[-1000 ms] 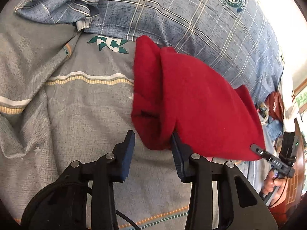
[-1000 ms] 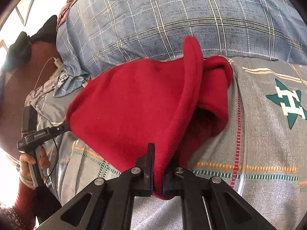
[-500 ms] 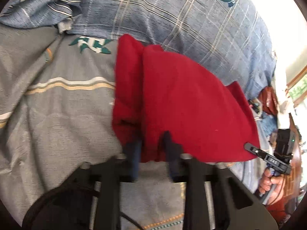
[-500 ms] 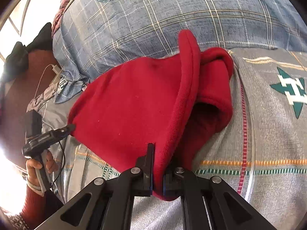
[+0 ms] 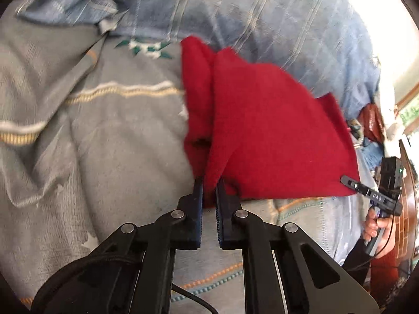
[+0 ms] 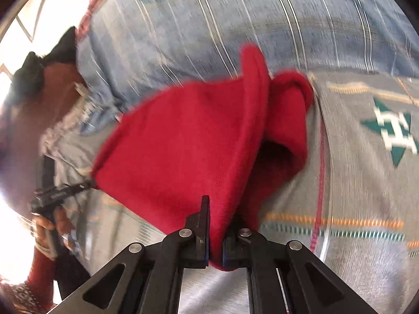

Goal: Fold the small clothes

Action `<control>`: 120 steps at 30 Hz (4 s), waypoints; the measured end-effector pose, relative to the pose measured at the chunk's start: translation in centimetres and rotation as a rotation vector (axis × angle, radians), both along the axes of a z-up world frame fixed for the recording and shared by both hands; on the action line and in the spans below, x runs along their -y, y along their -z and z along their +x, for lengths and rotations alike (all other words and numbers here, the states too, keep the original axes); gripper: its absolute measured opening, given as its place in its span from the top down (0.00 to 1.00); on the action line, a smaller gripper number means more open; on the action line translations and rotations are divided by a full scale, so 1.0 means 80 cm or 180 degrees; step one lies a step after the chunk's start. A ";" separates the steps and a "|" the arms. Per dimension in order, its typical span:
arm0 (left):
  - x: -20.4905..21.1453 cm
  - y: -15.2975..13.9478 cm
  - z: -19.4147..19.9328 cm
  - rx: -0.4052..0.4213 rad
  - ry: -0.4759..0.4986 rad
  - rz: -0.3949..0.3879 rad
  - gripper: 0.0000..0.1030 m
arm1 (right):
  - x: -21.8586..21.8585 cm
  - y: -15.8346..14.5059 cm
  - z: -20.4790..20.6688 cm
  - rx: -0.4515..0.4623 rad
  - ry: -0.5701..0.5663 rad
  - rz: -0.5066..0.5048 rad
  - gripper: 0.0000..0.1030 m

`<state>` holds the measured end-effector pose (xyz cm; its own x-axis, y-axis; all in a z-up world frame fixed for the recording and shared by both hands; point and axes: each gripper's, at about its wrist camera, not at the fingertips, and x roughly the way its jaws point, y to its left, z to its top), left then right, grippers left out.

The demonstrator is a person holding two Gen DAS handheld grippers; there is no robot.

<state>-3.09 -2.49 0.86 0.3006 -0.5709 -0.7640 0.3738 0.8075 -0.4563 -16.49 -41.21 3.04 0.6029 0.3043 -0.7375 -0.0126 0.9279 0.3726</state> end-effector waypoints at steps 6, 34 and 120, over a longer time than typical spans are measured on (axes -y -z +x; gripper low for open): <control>0.014 -0.035 -0.013 0.0329 -0.0051 0.0384 0.92 | 0.008 -0.025 -0.011 0.0050 0.0112 0.0074 0.94; 0.072 -0.008 0.046 0.0417 -0.0694 0.0522 0.36 | -0.009 -0.053 0.183 0.0137 0.0855 -0.1051 0.76; 0.040 0.001 0.053 0.0065 -0.0712 0.0078 0.32 | -0.343 -0.007 0.356 -0.0246 -0.0983 -0.0907 0.52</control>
<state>1.18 -5.67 0.75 0.4333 -0.4695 -0.7693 0.1931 0.8821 -0.4296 12.03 -13.75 3.59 0.4549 0.2395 -0.8577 -0.2882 0.9509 0.1126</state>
